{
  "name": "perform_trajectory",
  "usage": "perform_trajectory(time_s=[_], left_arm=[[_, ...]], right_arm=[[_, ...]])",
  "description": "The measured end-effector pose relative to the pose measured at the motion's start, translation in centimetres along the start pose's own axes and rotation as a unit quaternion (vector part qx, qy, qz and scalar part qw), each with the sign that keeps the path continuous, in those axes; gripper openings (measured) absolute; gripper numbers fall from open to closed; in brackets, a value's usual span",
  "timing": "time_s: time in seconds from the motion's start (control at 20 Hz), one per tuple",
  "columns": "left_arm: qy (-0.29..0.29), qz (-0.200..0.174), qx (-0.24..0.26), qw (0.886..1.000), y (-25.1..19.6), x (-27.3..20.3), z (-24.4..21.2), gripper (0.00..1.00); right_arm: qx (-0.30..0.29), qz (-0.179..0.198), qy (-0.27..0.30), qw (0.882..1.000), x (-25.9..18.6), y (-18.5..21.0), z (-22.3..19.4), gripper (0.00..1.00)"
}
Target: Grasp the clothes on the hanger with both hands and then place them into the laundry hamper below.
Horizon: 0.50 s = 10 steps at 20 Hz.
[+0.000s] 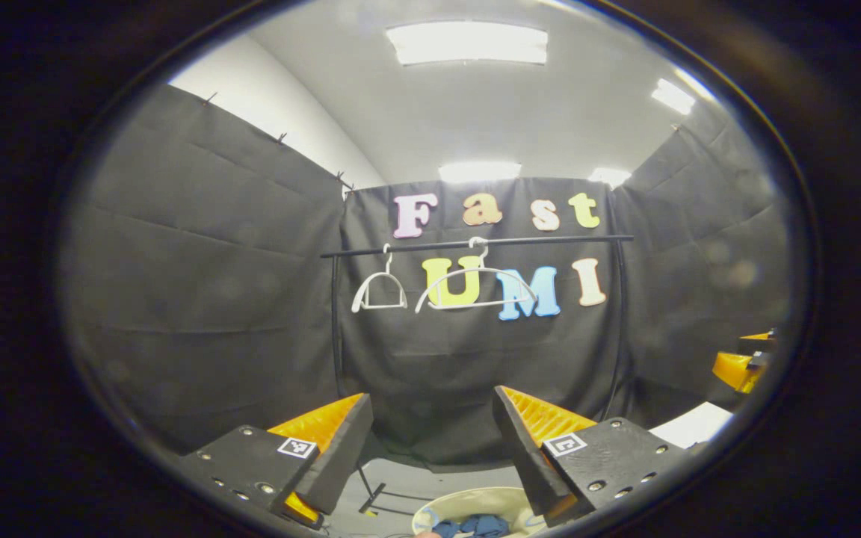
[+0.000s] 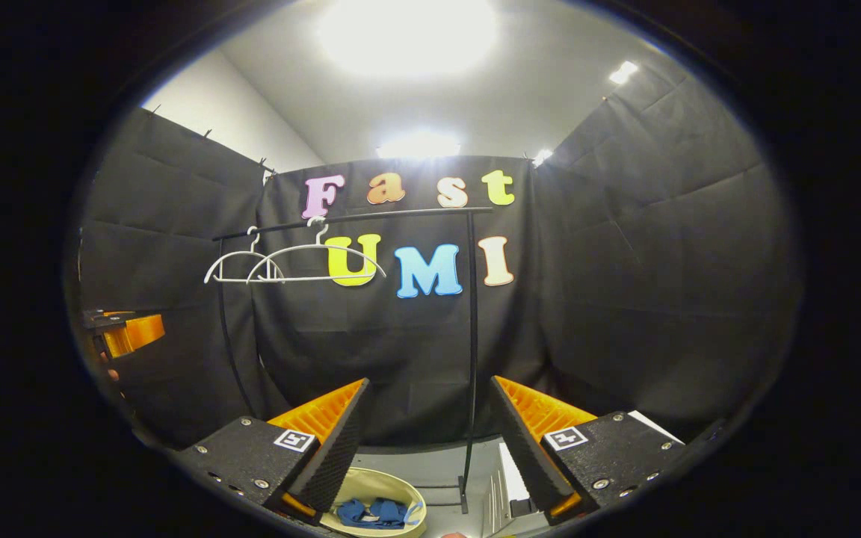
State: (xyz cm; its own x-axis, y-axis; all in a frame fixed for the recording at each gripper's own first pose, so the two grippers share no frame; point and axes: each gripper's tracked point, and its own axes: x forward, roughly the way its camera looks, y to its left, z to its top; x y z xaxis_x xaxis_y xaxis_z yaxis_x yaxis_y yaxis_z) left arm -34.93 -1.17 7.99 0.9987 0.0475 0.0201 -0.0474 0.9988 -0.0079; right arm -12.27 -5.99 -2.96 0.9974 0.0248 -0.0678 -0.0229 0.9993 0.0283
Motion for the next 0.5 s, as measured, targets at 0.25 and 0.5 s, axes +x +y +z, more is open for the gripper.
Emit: perform_trajectory(time_s=[0.25,0.5], left_arm=[[0.003,-0.007,0.006,1.000,-0.48,-0.14,-0.46,0.94],[-0.002,-0.011,0.005,1.000,-0.60,-0.14,-0.21,0.94]], right_arm=[[-0.002,-0.005,-0.007,1.000,-0.36,-0.24,0.54,0.96],[0.001,-0.004,-0.005,1.000,-0.31,-0.25,0.23,0.95]])
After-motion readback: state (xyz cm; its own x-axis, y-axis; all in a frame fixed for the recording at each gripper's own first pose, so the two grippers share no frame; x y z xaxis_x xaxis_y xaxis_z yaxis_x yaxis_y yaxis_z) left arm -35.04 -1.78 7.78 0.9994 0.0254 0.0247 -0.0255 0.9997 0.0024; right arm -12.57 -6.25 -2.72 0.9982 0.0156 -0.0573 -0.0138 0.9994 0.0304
